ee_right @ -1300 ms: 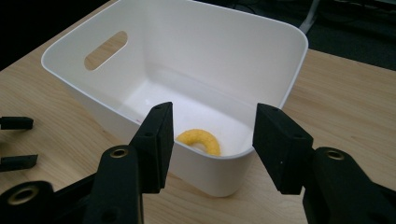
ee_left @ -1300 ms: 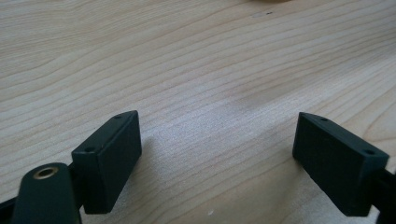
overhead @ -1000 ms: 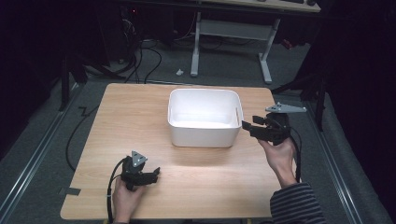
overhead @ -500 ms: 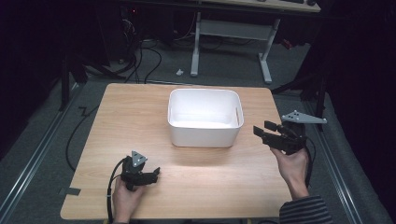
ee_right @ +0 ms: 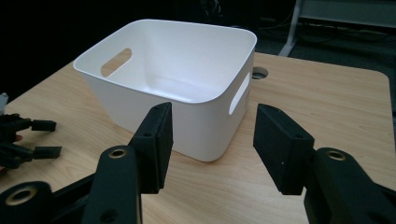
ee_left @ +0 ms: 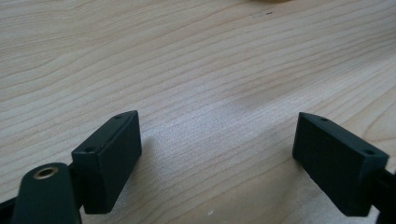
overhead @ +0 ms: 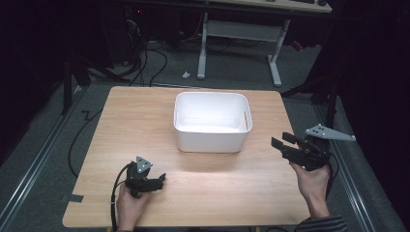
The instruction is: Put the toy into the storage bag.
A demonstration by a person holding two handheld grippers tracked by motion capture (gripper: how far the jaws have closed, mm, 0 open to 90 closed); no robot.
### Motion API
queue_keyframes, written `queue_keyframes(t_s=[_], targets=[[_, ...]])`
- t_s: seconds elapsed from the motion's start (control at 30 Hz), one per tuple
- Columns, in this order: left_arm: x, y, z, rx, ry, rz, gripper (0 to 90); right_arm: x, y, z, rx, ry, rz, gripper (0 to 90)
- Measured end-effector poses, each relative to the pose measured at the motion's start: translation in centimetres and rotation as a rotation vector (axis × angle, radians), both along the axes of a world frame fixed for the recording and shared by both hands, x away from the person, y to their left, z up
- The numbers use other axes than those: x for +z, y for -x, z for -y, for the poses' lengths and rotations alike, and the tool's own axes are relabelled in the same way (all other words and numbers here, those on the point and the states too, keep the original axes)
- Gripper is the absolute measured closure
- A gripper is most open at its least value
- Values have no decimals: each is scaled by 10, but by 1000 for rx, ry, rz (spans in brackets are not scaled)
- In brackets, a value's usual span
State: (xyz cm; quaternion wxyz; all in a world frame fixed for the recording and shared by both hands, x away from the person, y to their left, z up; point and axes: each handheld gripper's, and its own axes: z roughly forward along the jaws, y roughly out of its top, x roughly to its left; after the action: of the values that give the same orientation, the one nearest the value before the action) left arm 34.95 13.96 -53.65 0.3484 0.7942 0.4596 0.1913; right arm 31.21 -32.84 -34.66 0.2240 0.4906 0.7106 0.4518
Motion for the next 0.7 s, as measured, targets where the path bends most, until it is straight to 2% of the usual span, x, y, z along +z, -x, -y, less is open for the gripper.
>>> queue_keyframes(t_s=[0.4, 0.7], targets=[[0, 0, 0, 0, 0, 0, 157, -7, 20, 7, -17, -8, 29, 481], [0, 0, 0, 0, 0, 0, 157, -16, 30, 11, -26, -13, 24, 482]])
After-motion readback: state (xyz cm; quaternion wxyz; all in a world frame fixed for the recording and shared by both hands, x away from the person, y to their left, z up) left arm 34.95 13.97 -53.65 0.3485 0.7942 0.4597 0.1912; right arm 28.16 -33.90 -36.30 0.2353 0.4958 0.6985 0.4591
